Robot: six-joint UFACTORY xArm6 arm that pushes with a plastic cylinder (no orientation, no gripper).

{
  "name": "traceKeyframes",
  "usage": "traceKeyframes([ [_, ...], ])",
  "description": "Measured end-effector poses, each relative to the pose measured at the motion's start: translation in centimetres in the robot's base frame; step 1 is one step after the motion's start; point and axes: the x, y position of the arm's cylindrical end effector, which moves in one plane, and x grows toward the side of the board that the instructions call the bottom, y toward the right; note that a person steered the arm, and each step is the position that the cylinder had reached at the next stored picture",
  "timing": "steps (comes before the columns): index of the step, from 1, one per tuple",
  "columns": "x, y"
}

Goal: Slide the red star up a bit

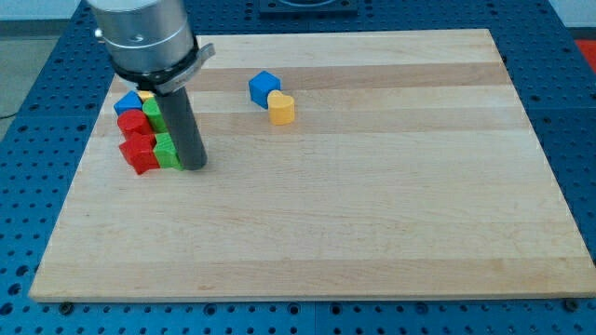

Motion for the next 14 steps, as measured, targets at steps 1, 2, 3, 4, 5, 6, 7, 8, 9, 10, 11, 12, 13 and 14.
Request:
traceKeyframes([
  [1, 0.0, -1.7],
  [2, 0.0, -2.8],
  [3, 0.0, -3.2],
  [4, 0.6, -3.2],
  [5, 2.8, -3.3],
  [6, 4.4, -3.4],
  [7, 5.6, -4.2],
  [8, 5.7, -6.4],
  [9, 5.7, -8.2],
  [10, 5.7, -9.9],
  [11, 5.6, -11.2],
  [12, 3.6, -11.3],
  [13, 1.9, -10.3],
  [14, 0.6, -10.3],
])
